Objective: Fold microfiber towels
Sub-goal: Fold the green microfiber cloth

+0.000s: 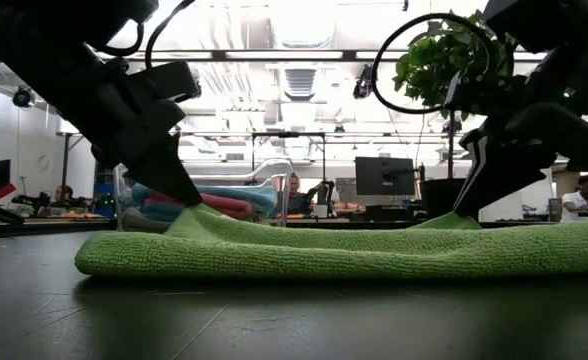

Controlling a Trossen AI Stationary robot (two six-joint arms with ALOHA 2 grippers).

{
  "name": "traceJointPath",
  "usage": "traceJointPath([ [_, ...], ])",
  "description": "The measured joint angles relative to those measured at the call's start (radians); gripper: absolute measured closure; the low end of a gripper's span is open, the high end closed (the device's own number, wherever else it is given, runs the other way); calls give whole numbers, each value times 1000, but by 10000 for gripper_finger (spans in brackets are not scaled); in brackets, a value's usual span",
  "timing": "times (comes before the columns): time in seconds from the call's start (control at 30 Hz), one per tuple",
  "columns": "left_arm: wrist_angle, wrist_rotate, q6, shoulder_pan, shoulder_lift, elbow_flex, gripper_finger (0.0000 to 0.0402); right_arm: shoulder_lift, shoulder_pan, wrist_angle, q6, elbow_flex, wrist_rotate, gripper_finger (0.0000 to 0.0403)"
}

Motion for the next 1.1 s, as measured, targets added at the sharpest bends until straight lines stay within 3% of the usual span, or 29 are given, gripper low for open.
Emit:
traceJointPath([
  [0.37, 16, -2, 0, 0, 0, -7, 402, -33, 0, -94, -7, 13, 58, 394],
  [0.97, 21, -22, -7, 0, 0, -19, 401, -23, 0, -89, 1, 14, 79, 394],
  [1.1, 20, -22, 4, 0, 0, -19, 382, -26, -2, -93, 3, 14, 79, 390],
])
